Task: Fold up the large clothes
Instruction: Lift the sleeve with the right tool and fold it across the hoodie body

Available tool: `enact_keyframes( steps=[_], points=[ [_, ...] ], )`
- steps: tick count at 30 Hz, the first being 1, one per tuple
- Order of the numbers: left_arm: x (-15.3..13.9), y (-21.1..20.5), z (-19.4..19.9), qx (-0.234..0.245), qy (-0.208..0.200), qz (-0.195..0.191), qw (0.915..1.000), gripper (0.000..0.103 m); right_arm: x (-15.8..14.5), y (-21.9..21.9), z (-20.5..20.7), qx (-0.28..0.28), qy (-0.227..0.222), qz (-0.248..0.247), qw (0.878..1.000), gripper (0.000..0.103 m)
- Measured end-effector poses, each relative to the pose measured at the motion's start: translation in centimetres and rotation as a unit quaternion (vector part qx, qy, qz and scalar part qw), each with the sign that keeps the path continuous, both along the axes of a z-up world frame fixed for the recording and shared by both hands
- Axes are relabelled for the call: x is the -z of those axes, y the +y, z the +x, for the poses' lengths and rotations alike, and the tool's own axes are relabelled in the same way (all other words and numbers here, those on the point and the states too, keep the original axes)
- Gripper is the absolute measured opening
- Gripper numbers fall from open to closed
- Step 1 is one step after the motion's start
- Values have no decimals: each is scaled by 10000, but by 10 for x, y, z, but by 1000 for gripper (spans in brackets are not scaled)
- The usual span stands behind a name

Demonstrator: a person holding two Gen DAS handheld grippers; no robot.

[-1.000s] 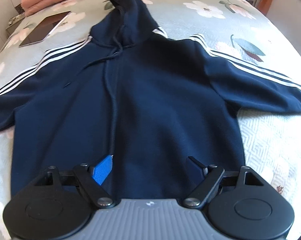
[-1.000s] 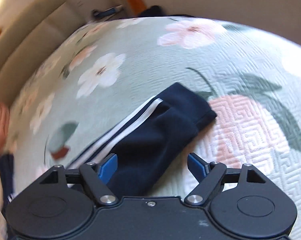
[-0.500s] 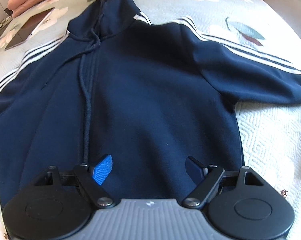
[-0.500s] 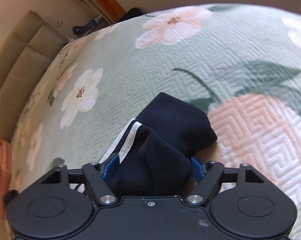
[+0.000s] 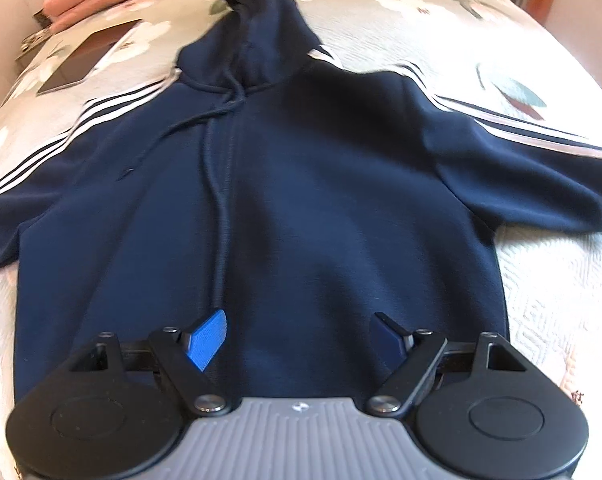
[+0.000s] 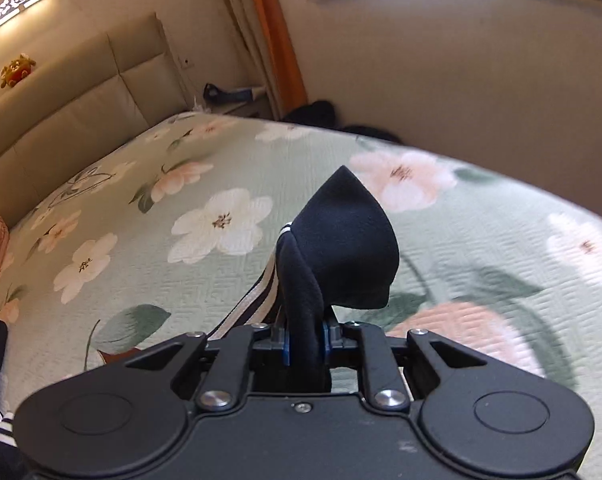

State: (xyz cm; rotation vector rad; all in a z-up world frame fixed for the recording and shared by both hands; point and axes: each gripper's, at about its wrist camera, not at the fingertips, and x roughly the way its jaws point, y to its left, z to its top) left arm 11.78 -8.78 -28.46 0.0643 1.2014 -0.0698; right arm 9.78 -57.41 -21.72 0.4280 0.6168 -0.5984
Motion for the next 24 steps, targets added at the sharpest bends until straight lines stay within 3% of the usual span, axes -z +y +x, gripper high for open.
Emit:
enact_keyframes(
  steps=[4, 7, 10, 14, 18, 24],
  points=[
    [-6, 28, -2, -202, -101, -157, 9996, 80, -15, 62, -8, -291, 272, -606, 9974, 18],
    [-13, 52, -5, -332, -239, -110, 9991, 69, -30, 128, 2, -629, -22, -691, 9956, 18],
    [-28, 86, -10, -549, -665, 117, 9962, 67, -49, 215, 20, -1128, -506, -492, 9911, 19],
    [-47, 145, -7, -800, -1046, 143, 9912, 68, -60, 353, 49, -2143, -866, -422, 9720, 19],
    [-55, 205, 0, -1030, -1228, 248, 9868, 68, -42, 479, 81, -3080, -903, 105, 9470, 18],
    [-49, 293, -1, -1482, -1297, 479, 9792, 68, -2, 623, 128, -3809, -754, -256, 9212, 19]
  ],
)
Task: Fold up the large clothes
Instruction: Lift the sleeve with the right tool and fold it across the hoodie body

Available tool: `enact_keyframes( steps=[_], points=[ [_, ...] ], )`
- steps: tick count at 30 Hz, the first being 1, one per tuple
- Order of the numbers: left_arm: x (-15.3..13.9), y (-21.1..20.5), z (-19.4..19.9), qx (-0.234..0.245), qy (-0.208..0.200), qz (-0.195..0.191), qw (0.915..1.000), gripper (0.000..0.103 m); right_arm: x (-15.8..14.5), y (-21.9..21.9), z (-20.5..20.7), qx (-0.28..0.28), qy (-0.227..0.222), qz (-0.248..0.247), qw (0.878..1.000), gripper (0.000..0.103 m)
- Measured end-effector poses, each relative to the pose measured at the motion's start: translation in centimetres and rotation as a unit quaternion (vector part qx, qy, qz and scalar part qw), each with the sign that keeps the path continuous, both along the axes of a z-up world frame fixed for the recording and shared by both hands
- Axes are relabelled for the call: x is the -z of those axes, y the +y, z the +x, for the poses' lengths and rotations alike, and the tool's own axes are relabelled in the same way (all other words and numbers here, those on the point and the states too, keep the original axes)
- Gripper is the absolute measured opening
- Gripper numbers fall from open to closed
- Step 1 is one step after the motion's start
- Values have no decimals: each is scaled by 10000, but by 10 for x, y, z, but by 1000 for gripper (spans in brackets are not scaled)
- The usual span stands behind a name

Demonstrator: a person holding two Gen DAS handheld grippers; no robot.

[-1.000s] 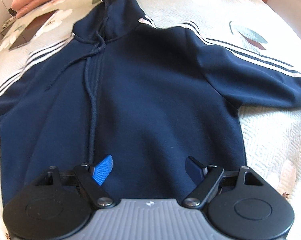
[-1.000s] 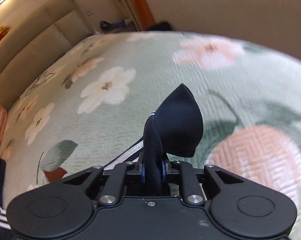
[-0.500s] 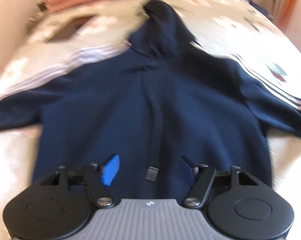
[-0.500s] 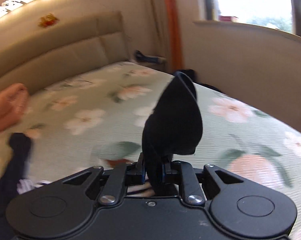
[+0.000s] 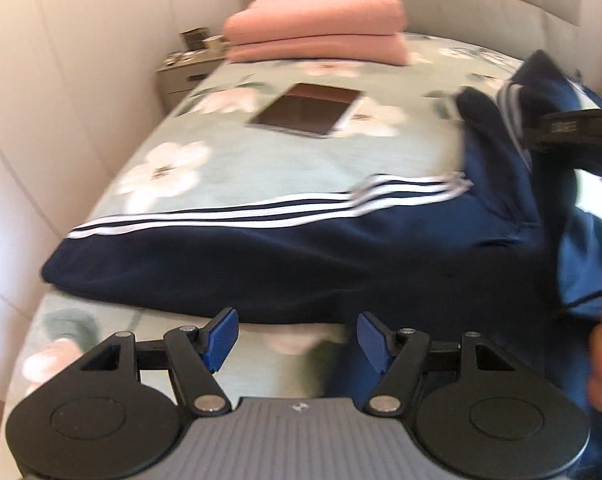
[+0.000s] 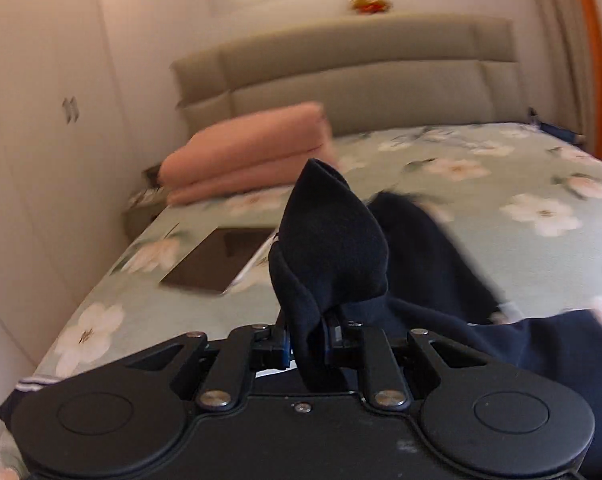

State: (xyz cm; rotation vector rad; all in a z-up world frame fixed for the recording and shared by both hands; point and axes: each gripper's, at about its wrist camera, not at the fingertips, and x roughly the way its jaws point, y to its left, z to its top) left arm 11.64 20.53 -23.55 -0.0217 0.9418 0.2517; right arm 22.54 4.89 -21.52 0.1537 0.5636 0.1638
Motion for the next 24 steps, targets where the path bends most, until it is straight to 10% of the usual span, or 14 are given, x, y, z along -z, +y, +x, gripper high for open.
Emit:
enact_keyframes(
  steps=[2, 4, 5, 15, 24],
  points=[
    [4, 26, 0, -84, 12, -2, 10000, 69, 19, 31, 16, -131, 251, -226, 9993, 32],
    [11, 43, 0, -85, 35, -4, 10000, 69, 43, 58, 28, -607, 762, -461, 9942, 75],
    [15, 51, 2, -65, 45, -51, 10000, 69, 53, 67, 32, -874, 1010, -597, 9892, 80],
    [50, 67, 68, 424, -141, -1436, 9886, 75, 70, -8, -49, -668, 1674, -1325, 9747, 80],
    [125, 60, 177, -62, 622, -3332, 9408, 71, 61, -110, -68, 816, 1882, -1327, 9697, 81]
  ],
)
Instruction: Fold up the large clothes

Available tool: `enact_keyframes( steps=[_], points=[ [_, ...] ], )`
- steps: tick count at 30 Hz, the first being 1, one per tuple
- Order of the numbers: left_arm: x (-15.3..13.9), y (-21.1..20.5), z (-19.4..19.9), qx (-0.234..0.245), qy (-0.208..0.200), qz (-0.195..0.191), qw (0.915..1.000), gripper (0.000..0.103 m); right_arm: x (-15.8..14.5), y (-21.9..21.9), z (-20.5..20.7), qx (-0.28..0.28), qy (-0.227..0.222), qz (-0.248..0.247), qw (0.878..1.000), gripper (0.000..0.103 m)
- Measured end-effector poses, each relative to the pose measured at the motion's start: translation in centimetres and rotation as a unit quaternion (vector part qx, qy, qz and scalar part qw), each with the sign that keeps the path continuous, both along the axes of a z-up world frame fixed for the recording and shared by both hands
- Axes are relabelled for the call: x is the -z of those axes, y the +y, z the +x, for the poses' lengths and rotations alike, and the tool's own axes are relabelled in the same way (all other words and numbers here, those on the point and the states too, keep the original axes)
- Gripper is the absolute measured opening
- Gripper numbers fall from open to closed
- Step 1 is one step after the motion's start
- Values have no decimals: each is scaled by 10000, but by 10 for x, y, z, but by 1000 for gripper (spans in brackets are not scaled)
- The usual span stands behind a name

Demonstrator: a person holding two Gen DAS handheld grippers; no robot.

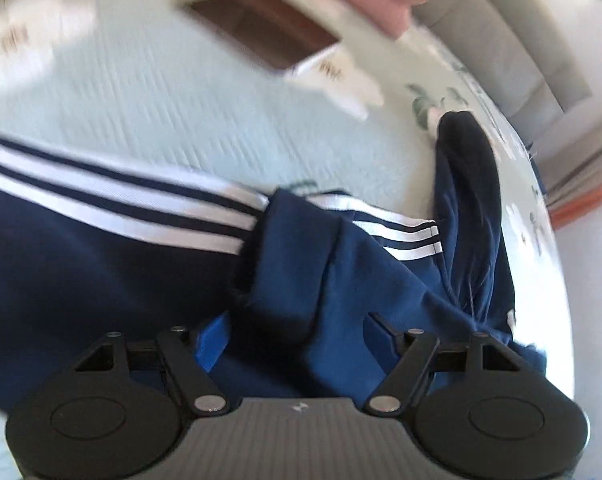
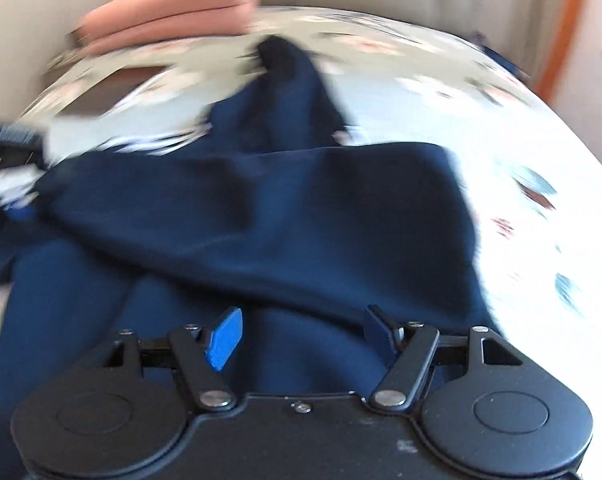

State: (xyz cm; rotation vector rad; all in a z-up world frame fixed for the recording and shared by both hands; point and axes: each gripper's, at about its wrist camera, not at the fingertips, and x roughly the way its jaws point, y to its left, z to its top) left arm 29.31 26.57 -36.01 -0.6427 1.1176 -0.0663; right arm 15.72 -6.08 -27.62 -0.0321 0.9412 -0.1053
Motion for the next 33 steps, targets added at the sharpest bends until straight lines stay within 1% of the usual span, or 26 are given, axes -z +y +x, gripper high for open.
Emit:
enact_keyframes(
  steps=[2, 3, 4, 5, 6, 9, 11, 12, 13, 15, 16, 17, 18, 20, 21, 22, 23, 24, 25, 26, 27, 29, 30, 31, 32, 33],
  points=[
    [9, -6, 9, -100, 51, 122, 9999, 69, 5, -22, 5, 406, 83, 23, 9991, 80],
    [8, -11, 11, -150, -28, 299, 9994, 55, 7, -32, 4, 530, 88, 62, 9985, 80],
    [3, -20, 11, -136, -194, 598, 9979, 17, 10, -38, 6, 619, 91, 79, 9980, 80],
    [-2, -28, 10, -34, -359, 778, 9963, 9, 10, -44, 8, 676, 85, 54, 9977, 80],
    [-10, -36, 7, 8, -588, 930, 9939, 9, 11, -47, 9, 707, 65, -4, 9975, 80],
    [-41, -49, -14, 150, -1381, 1107, 9841, 8, 12, -57, 13, 704, -31, -184, 9973, 80],
    [-62, -46, -31, 71, -1692, 1058, 9799, 8, 10, -58, 15, 679, -122, -231, 9973, 80],
    [-67, -41, -38, -22, -1726, 1059, 9793, 8, 10, -61, 20, 664, -158, -219, 9974, 80],
    [-67, -34, -44, -146, -1659, 1149, 9793, 9, 10, -62, 20, 639, -194, -191, 9976, 80],
    [-49, -22, -49, -378, -1219, 1506, 9803, 9, 11, -64, 27, 571, -228, -137, 9980, 79],
    [-37, -18, -48, -413, -982, 1685, 9799, 9, 11, -65, 31, 519, -250, -80, 9983, 73],
    [-20, -14, -47, -426, -690, 1804, 9802, 10, 12, -66, 34, 460, -284, -30, 9985, 57],
    [-10, -10, -47, -480, -539, 1869, 9797, 11, 13, -66, 39, 398, -268, -32, 9988, 47],
    [-11, -10, -53, -521, -612, 1905, 9784, 16, 16, -68, 52, 327, -280, -83, 9990, 46],
    [-16, -14, -55, -490, -676, 2022, 9758, 21, 16, -70, 58, 302, -335, -81, 9990, 45],
    [-25, -18, -58, -530, -768, 2253, 9698, 23, 16, -71, 65, 282, -389, -77, 9988, 44],
    [-36, -22, -64, -640, -928, 2548, 9604, 27, 13, -72, 72, 253, -451, -70, 9986, 43],
    [-46, -25, -70, -721, -1085, 2761, 9523, 36, 10, -72, 78, 201, -534, -51, 9984, 43],
    [-54, -26, -72, -776, -1234, 2890, 9462, 40, 7, -71, 84, 132, -630, -15, 9979, 43],
    [-61, -28, -73, -757, -1379, 2883, 9445, 40, 5, -68, 91, 48, -702, 37, 9975, 43],
    [-67, -32, -73, -648, -1509, 2783, 9463, 39, 5, -65, 99, -31, -734, 86, 9973, 43],
    [-69, -47, -64, -138, -1713, 2546, 9517, 39, 8, -58, 113, -262, -677, 207, 9971, 43],
    [-66, -57, -58, 74, -1746, 2501, 9523, 39, 14, -53, 121, -411, -548, 245, 9974, 43],
    [-60, -65, -51, 249, -1751, 2409, 9543, 38, 23, -47, 129, -554, -308, 191, 9978, 42],
    [-51, -71, -42, 501, -1713, 2172, 9597, 39, 35, -43, 139, -559, -95, -56, 9984, 32],
    [-40, -75, -34, 634, -1589, 2035, 9640, 30, 47, -44, 143, -434, 64, -474, 9979, 22]
  ],
)
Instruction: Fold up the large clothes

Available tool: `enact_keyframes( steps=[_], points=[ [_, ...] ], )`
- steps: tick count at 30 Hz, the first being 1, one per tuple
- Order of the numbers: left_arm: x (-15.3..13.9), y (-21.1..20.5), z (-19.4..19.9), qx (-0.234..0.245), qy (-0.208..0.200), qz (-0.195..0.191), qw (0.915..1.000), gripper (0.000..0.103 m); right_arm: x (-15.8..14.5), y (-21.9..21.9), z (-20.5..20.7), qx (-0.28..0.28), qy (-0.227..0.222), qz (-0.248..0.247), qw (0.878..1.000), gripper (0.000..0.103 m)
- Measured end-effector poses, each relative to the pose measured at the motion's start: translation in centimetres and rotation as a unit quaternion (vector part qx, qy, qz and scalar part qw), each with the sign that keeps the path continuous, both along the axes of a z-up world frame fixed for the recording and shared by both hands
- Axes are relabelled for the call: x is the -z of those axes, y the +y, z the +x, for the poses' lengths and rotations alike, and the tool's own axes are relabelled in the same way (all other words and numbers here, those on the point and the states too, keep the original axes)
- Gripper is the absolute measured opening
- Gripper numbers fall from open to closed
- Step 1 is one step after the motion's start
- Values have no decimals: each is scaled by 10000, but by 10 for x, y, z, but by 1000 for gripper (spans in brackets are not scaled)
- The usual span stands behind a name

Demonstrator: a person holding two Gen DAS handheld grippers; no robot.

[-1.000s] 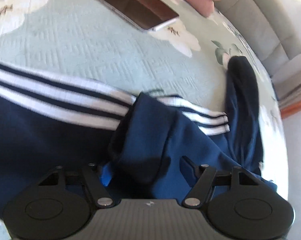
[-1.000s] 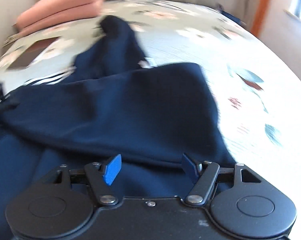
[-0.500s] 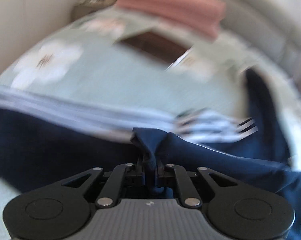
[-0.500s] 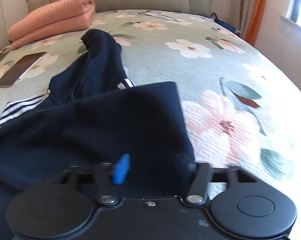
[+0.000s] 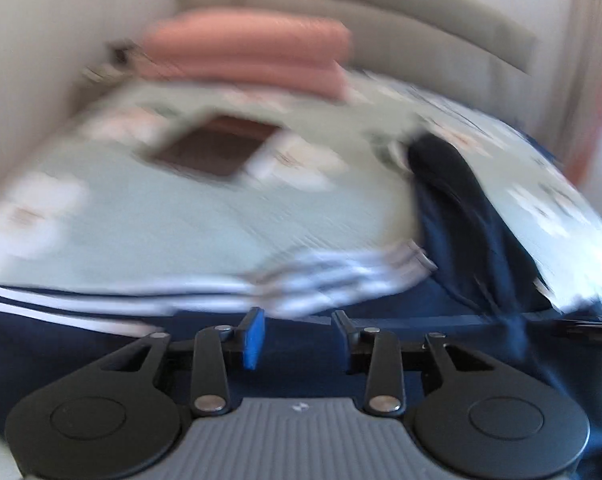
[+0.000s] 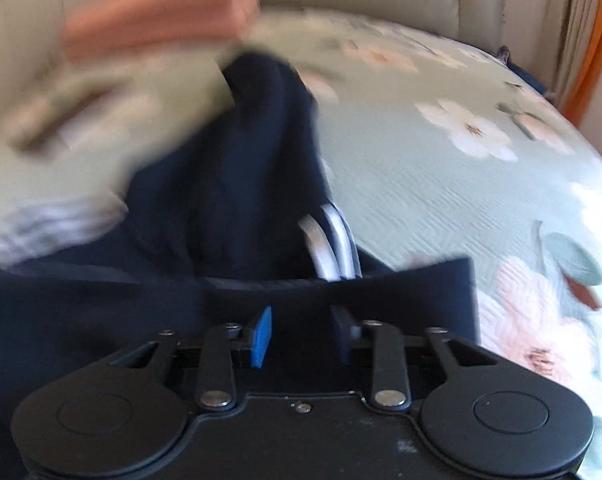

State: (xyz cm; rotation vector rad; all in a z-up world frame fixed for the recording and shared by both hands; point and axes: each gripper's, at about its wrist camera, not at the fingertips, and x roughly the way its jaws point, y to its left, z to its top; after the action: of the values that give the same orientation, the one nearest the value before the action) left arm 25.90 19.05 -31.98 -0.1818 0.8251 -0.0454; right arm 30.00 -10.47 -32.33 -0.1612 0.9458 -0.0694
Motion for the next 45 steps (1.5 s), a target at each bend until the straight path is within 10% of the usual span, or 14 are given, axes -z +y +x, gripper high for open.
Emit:
enact_keyframes(
  steps=[2, 5, 7, 10, 17, 23, 30, 37, 40, 45],
  points=[
    [20, -4, 13, -29, 372, -14, 9993, 28, 19, -21, 0, 589, 136, -747, 9954, 23],
    [47, 4, 18, -146, 619, -11, 9980, 27, 28, -74, -16, 1349, -66, -419, 9900, 75],
    [56, 16, 13, -109, 381, -251, 9989, 25, 26, -84, -19, 1377, -53, -225, 9902, 74],
    [45, 22, 6, -174, 404, -255, 9987, 23, 1, -68, -24, 1314, -105, -227, 9910, 37],
    [6, 59, -55, -687, 336, -359, 9964, 24, -18, 25, -88, -86, -185, 191, 9996, 40],
    [-3, 131, -115, -1694, 580, -187, 9837, 30, 18, 37, -87, 165, 418, 353, 9984, 37],
    [1, 252, -158, -3386, 607, -787, 9357, 62, -19, 65, -100, -363, 211, 524, 9977, 47],
    [24, 345, -150, -4541, 318, -1489, 8779, 62, 2, 95, -105, -486, 635, 505, 9955, 50],
    [39, 361, -131, -4539, 326, -1591, 8761, 62, 4, 96, -105, -469, 650, 472, 9957, 51],
    [47, 346, -95, -4434, 293, -626, 8937, 70, 4, 99, -110, -430, 677, 477, 9956, 56]
  ],
)
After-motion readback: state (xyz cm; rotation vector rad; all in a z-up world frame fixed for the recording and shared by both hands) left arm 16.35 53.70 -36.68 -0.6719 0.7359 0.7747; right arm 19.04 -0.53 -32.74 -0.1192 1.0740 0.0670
